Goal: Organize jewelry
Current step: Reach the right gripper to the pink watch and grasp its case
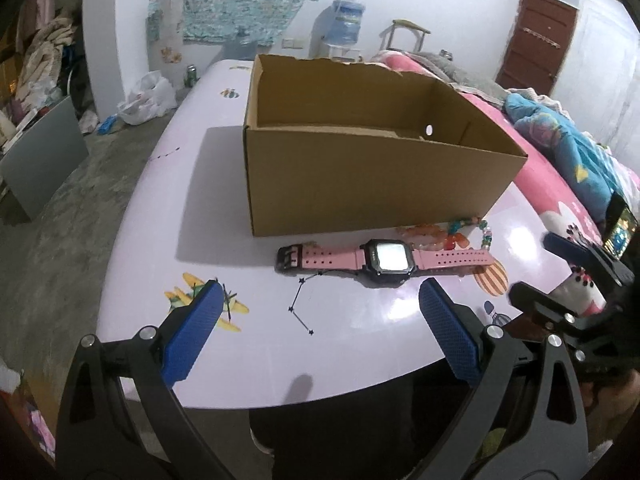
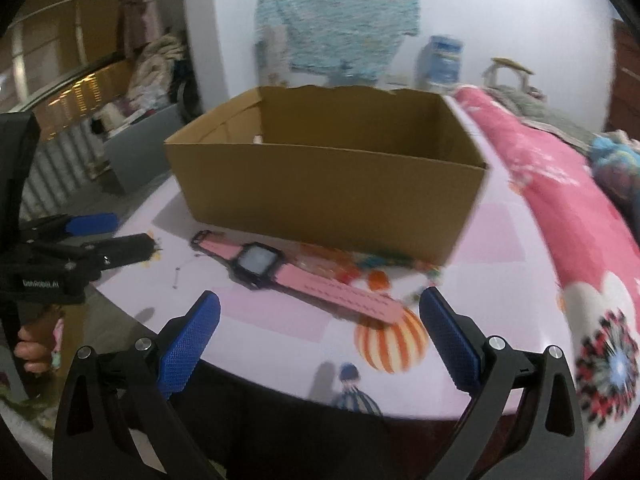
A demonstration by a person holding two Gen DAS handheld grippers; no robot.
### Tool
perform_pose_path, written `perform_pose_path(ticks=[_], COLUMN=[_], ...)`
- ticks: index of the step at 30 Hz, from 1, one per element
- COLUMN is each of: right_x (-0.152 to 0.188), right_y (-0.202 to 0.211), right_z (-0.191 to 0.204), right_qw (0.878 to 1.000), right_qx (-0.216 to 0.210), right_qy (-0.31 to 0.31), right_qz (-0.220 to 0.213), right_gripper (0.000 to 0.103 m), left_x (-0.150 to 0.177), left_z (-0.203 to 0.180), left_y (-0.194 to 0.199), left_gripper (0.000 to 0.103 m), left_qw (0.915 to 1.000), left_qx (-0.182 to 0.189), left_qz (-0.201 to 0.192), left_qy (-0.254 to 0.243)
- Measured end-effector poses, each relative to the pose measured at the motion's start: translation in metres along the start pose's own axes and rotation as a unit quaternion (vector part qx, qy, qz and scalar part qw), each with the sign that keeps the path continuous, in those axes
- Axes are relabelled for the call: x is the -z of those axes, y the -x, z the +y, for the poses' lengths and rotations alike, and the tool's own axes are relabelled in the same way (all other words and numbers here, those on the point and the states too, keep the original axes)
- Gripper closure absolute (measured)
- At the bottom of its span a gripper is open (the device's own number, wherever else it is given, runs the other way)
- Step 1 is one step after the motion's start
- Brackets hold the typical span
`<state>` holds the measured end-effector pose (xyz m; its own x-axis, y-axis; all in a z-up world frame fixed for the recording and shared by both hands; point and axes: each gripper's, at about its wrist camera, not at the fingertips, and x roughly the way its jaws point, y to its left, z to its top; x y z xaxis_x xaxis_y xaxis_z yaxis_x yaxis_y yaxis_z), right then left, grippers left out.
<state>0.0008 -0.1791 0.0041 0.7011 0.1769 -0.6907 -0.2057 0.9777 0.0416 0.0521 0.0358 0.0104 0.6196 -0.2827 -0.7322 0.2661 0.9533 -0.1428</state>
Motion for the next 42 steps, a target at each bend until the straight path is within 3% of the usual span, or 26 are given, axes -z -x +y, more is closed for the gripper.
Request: perform_pose_path(ticks=[4,11,16,19,24,26,32,36,42], right_x=[-0.015,-0.027,-0.023,-0.02,-0.015,-0.014,-0.013,-0.016,-0.023], right_y=[-0.023,-0.075,-0.099,-0.111,-0.108,-0.105,-0.099,-0.094,-0.097], right_z=[0.015,0.041,0.057,0.059,0.06,0.061,0.06,0.051,0.027], right_qw=[0.997,0.986,0.975,0.969,0.963,0.96,0.953,0.947,0.928], right_qx=[-0.051,-0.103,-0.1,-0.084,-0.072,-0.075,-0.105,-0.149,-0.235], right_qy=[0.051,0.119,0.181,0.209,0.236,0.245,0.255,0.239,0.199], right_qz=[0.003,0.057,0.083,0.102,0.109,0.112,0.13,0.156,0.209], right_gripper=[0.011,0.027,0.034,0.041,0.053,0.053,0.053,0.053,0.053], left_x=[0.0,0.001,0.001,0.003,0.013,0.017,0.031,0.04,0.052], left_z=[0.002,0.008,0.016,0.02,0.014,0.011,-0.01,-0.024,-0.044], left_y=[0.0,-0.008,-0.012,-0.014,-0.016,-0.017,-0.021,-0.026,-0.037], left_gripper=[0.008,0.009,0.04,0.049,0.052,0.052,0.052,0.052,0.052], left_qw=[0.9998,0.9993,0.9991,0.9989,0.9957,0.9942,0.984,0.9742,0.9544], left_qx=[0.004,-0.006,-0.005,-0.001,-0.014,-0.019,-0.04,-0.056,-0.07], left_qz=[-0.018,-0.022,-0.017,-0.012,-0.014,-0.012,-0.014,-0.009,-0.002], left_qy=[-0.006,-0.03,-0.038,-0.044,-0.091,-0.106,-0.173,-0.218,-0.29])
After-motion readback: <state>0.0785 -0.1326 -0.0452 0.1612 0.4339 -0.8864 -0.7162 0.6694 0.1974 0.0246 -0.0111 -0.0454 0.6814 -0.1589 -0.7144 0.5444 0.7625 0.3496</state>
